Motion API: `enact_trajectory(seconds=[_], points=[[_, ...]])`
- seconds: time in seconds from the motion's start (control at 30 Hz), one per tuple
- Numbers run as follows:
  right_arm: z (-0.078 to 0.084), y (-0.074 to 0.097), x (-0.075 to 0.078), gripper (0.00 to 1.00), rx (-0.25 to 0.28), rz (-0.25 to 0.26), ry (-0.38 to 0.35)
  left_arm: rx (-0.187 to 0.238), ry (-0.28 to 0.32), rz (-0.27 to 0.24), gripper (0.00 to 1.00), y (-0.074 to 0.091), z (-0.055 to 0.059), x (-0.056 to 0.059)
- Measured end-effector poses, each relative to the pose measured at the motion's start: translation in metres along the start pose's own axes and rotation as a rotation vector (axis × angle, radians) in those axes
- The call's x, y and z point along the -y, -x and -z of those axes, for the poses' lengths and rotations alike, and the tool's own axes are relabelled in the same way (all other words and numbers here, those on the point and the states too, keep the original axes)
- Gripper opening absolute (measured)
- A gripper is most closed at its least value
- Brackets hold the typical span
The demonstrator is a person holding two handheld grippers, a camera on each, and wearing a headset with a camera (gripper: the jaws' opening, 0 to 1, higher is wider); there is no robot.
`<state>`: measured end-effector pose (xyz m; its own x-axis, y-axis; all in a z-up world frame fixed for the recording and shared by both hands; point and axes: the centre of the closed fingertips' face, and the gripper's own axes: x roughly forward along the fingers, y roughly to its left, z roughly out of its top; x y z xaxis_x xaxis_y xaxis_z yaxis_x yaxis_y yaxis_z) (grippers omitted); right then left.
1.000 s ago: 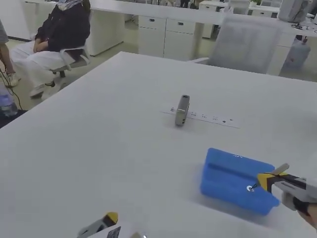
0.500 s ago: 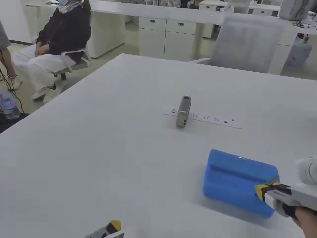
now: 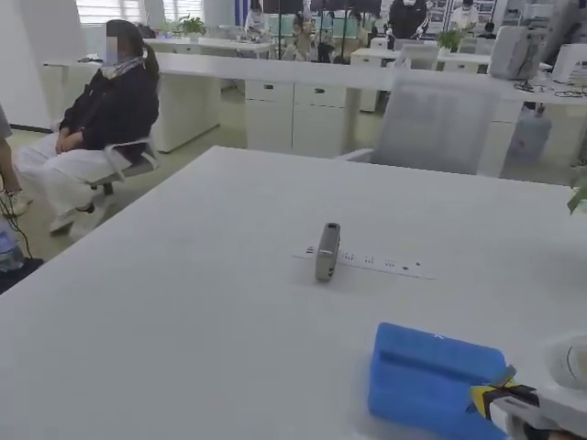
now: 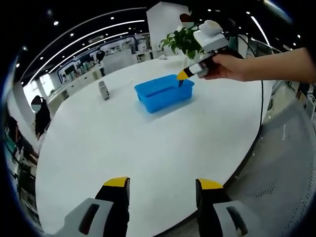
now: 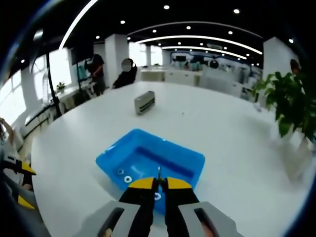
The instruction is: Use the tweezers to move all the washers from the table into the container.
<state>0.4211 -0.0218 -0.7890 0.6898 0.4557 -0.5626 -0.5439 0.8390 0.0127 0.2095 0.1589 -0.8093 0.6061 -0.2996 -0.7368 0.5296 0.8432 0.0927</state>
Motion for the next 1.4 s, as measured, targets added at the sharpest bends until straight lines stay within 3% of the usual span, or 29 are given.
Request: enact_trajectory(seconds=[0.03,0.17,0.3,0.47,0.5,0.63,0.77,0.87,0.97,1.13,1.23,1.33,1.4], points=[[-0.006,0.005,-0.002,0.03,0.022,-0.011,-0.007,0.007,0.001,0.003,0.50,0.002,-0.004,-0.001],[-0.026,0.030,-0.015,0.03,0.086,-0.082,-0.022,0.077,-0.012,0.002,0.43,0.010,-0.039,-0.010],[-0.027,0.045,-0.030,0.03,0.096,-0.150,-0.038,0.160,0.045,0.064,0.42,0.014,-0.071,-0.007],[-0.017,0.062,-0.060,0.03,0.068,-0.246,0.008,0.210,0.011,0.070,0.44,0.023,-0.102,-0.008],[-0.012,0.065,-0.072,0.03,0.052,-0.293,0.029,0.219,0.007,0.081,0.42,0.024,-0.108,-0.006],[0.002,0.074,-0.097,0.03,0.009,-0.371,0.098,0.273,-0.026,0.159,0.37,0.030,-0.137,0.007],[0.013,0.082,-0.117,0.03,-0.038,-0.441,0.188,0.305,-0.076,0.306,0.36,0.030,-0.158,0.033],[0.020,0.086,-0.128,0.03,-0.068,-0.484,0.263,0.313,-0.149,0.378,0.32,0.029,-0.166,0.045],[0.027,0.091,-0.138,0.03,-0.101,-0.537,0.306,0.280,-0.273,0.443,0.23,0.025,-0.165,0.058],[0.042,0.093,-0.146,0.03,-0.163,-0.576,0.423,0.225,-0.344,0.546,0.19,0.015,-0.155,0.078],[0.052,0.093,-0.153,0.03,-0.203,-0.609,0.491,0.223,-0.396,0.554,0.16,0.010,-0.154,0.084],[0.057,0.092,-0.154,0.03,-0.224,-0.610,0.537,0.219,-0.494,0.554,0.09,0.004,-0.152,0.090],[0.059,0.091,-0.155,0.03,-0.228,-0.615,0.546,0.202,-0.529,0.566,0.06,0.002,-0.150,0.093]])
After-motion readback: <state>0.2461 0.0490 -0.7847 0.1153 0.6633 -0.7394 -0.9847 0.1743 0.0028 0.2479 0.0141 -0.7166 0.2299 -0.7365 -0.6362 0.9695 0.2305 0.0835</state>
